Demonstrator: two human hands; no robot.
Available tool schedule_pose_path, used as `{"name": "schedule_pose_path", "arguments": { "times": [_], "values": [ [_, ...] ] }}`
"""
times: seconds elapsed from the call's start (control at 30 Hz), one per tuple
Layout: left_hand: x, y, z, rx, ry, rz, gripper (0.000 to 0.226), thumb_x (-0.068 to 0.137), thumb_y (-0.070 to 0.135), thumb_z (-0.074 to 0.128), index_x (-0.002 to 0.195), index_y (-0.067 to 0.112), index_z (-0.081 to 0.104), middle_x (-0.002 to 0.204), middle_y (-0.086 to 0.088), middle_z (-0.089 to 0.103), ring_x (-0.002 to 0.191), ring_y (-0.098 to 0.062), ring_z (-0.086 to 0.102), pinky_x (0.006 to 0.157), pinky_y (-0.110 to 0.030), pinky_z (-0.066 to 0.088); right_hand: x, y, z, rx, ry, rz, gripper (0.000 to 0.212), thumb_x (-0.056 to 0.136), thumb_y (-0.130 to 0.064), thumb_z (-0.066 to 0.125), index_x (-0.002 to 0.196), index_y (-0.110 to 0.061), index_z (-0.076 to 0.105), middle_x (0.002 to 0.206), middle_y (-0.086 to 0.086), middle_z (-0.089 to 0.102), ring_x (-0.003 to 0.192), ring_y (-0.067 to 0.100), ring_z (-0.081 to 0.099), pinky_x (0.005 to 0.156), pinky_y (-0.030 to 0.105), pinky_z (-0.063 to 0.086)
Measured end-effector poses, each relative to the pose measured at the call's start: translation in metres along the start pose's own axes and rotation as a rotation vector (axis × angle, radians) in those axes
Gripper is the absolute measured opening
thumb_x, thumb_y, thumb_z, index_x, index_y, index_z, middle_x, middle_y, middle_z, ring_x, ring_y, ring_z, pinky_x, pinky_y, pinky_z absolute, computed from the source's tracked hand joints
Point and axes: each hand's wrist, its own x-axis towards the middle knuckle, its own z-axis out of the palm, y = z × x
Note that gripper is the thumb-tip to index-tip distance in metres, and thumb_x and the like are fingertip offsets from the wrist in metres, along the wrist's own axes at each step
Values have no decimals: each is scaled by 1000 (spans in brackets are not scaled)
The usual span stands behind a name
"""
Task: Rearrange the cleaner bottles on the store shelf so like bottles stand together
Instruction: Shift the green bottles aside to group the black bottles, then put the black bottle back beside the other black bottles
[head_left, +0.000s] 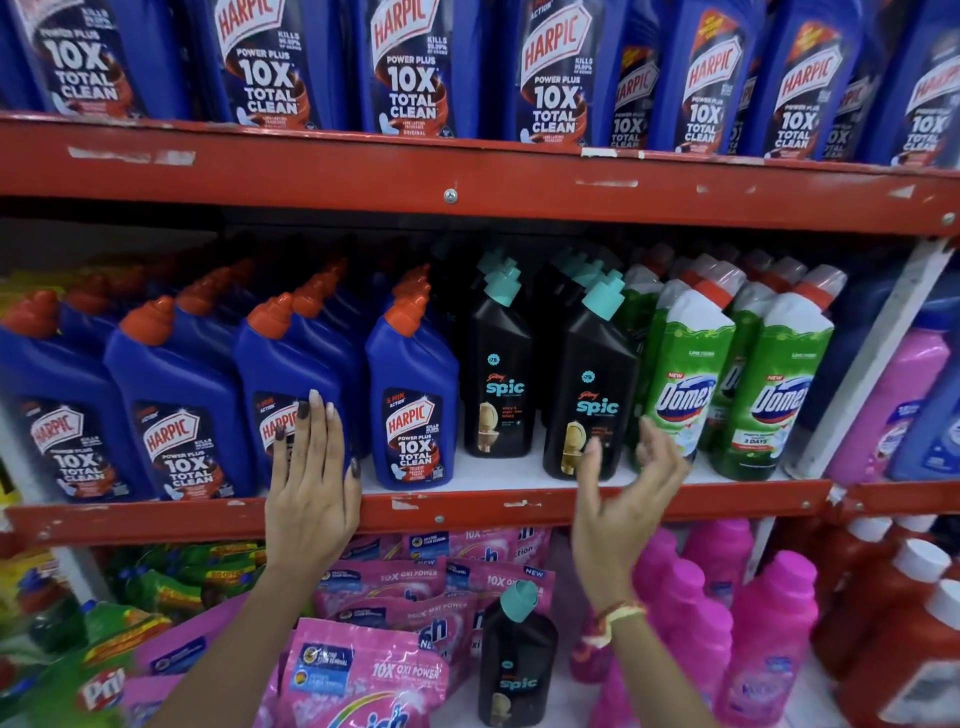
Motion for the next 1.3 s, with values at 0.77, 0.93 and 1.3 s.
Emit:
{"name": "schedule_pose_path", "arguments": {
  "times": [0.77,0.93,1.3],
  "values": [
    [-10,-3,9,-27,3,-29,66,98,18,32,157,1,9,165,-13,1,154,-24,1,125,-43,4,-172,58,-34,-379,-511,716,91,56,-24,93,130,-4,45,121,14,58,110,33,61,91,40,51],
    [-5,-4,8,-5,-11,-28,66,98,17,32,157,0,7,165,-15,1,154,-26,2,125,-45,5,-153,38,-40,-423,-520,542,89,54,-40,91,126,-10,50,115,9,62,104,29,64,82,38,54],
    [-6,-1,1,-17,-15,-30,66,98,16,35,156,-2,11,165,-15,2,154,-25,2,125,-44,4,-58,-49,-44,-372,-501,189,83,52,-75,71,124,-39,49,113,-5,68,99,21,66,72,30,49]
  ]
}}
